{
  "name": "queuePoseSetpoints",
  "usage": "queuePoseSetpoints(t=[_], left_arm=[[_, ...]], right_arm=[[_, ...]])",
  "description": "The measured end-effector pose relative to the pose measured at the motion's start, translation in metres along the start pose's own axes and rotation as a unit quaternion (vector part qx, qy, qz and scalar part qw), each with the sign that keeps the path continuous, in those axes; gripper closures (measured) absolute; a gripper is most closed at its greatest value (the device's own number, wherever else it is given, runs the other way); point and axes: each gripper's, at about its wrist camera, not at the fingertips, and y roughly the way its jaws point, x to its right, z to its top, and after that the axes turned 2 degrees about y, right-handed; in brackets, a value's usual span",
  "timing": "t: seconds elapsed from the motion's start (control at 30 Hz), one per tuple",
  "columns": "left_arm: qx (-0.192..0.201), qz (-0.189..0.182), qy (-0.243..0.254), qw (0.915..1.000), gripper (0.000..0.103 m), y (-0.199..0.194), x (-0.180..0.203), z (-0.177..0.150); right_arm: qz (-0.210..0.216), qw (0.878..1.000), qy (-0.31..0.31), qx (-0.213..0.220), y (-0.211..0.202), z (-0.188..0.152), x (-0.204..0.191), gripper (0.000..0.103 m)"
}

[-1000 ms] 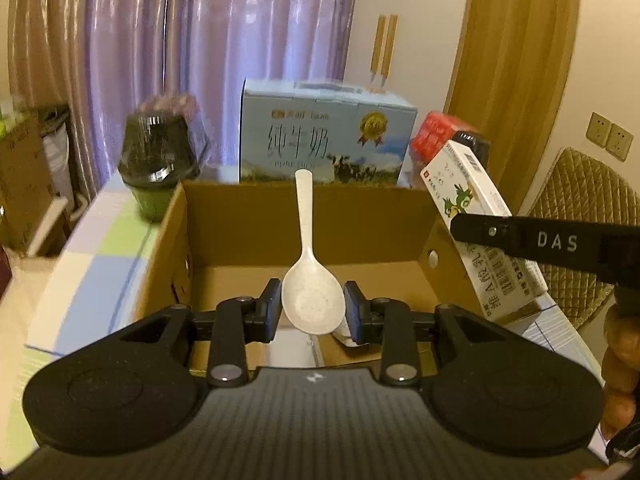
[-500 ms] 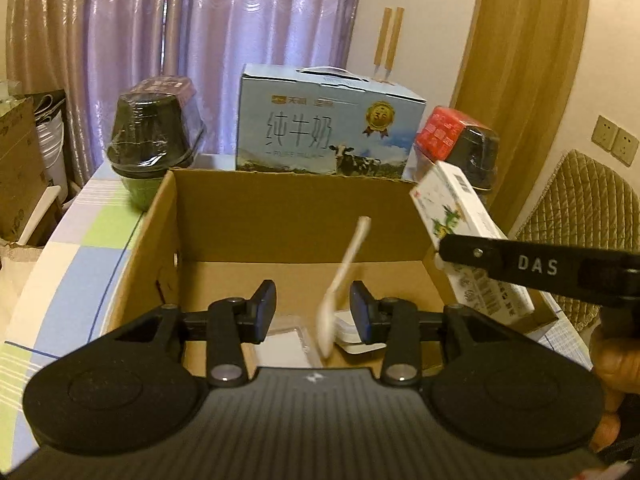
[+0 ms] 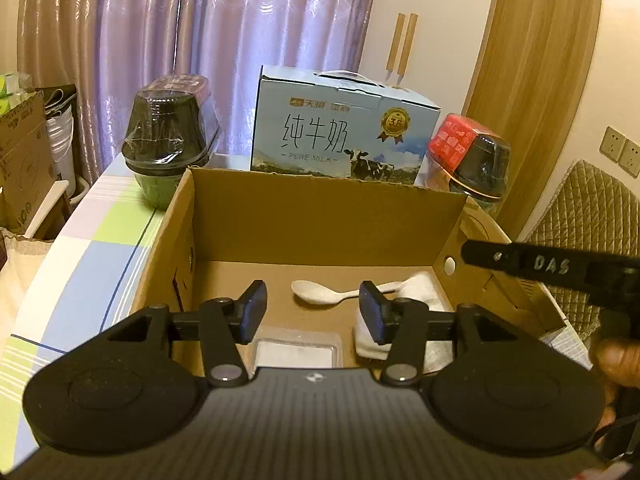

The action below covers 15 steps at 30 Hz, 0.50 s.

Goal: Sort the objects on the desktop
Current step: 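Lower the spoon and medicine box into the cardboard box and open both tools, then withdraw both tools up out of the cardboard box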

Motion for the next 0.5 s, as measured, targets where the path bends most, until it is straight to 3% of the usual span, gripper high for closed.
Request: queuePoseSetpoints(t=[0.13, 0.33, 0.5], left_arm=[[0.004, -0.001, 0.002, 1.0000, 0.050, -0.003, 0.000, 0.000], [0.006, -0.001, 0.008, 0.9999, 0.047, -0.007, 0.002, 0.001], [0.010, 0.000, 0.013, 0.9999, 0.040, -0.013, 0.002, 0.004]], right_arm=[[0.001, 1.000, 0.011, 0.007, -0.003, 0.002, 0.003, 0.070], [0.001, 1.000, 0.015, 0.012, -0.006, 0.002, 0.005, 0.065], [0.004, 1.000, 0.008, 0.021, -0.014, -0.001, 0.001, 0.041]])
